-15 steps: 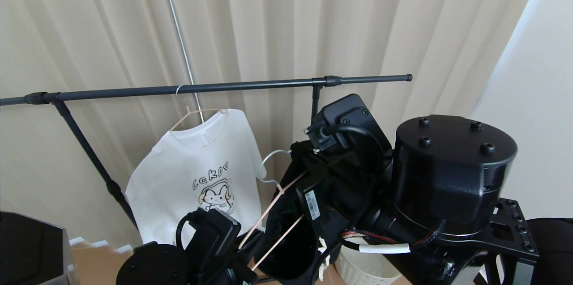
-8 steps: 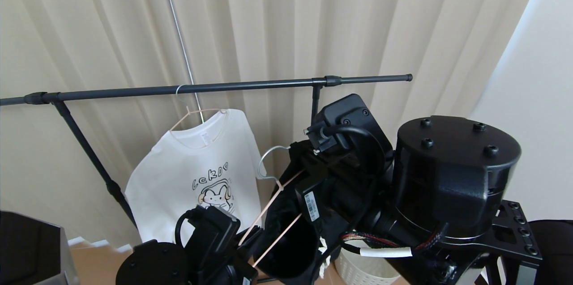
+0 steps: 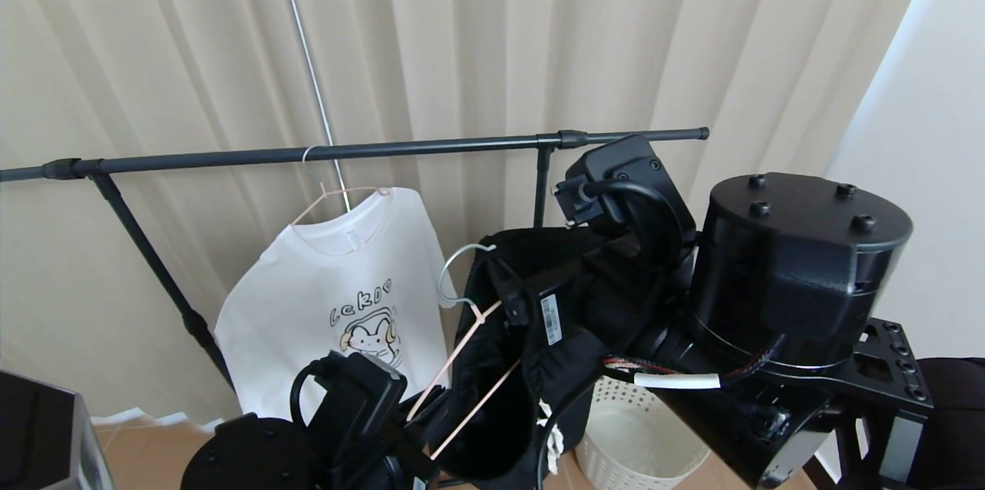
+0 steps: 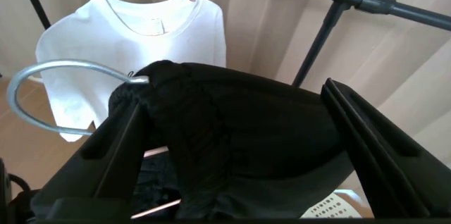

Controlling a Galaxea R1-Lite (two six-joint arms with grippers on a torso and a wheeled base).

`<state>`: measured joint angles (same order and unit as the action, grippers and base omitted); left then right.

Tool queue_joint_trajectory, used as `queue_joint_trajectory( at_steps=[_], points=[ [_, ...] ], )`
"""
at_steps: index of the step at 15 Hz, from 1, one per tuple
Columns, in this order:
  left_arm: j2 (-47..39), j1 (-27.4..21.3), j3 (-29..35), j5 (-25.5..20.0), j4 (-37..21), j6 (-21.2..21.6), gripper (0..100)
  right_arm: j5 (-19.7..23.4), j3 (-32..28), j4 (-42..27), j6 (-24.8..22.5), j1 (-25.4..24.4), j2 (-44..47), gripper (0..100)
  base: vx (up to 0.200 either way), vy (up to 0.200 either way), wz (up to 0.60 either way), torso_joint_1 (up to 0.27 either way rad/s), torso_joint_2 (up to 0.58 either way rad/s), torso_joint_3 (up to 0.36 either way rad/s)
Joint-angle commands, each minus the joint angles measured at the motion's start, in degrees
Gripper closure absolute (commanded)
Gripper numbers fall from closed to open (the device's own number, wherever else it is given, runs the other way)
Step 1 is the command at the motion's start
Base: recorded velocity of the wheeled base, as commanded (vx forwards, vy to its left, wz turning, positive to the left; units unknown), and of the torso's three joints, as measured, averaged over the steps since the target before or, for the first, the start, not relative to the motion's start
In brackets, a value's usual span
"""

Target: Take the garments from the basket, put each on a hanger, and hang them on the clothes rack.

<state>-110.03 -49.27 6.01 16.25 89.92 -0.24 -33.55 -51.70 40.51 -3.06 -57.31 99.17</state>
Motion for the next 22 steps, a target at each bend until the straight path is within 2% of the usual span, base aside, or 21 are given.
queue_joint_trajectory(
  at_steps=[1, 8, 14, 22],
  points=[
    [0.6, 0.0, 0.0, 0.0, 0.1, 0.0, 100, 0.0, 0.0, 0.0, 0.0, 0.4, 0.4, 0, 0.0, 0.0, 0.0, 0.0, 0.0, 0.0],
    [1.3, 0.1, 0.2, 0.0, 0.1, 0.0, 100, 0.0, 0.4, 0.0, 0.0, 0.4, 1.6, 0, 0.0, 0.0, 0.0, 0.0, 0.0, 0.0],
    [1.7, 3.2, 1.7, 0.0, 0.1, -0.8, 100, 0.0, 0.7, 0.1, 0.0, 0.2, 1.3, 0, 0.0, 0.0, 0.0, 0.0, 0.0, 0.0],
    [1.7, 4.9, 3.0, 0.1, 0.1, -2.0, 100, 0.0, 0.8, 0.1, 0.0, 0.0, 1.3, 0, 0.0, 0.0, 0.0, 0.0, 0.0, 0.0]
  ],
)
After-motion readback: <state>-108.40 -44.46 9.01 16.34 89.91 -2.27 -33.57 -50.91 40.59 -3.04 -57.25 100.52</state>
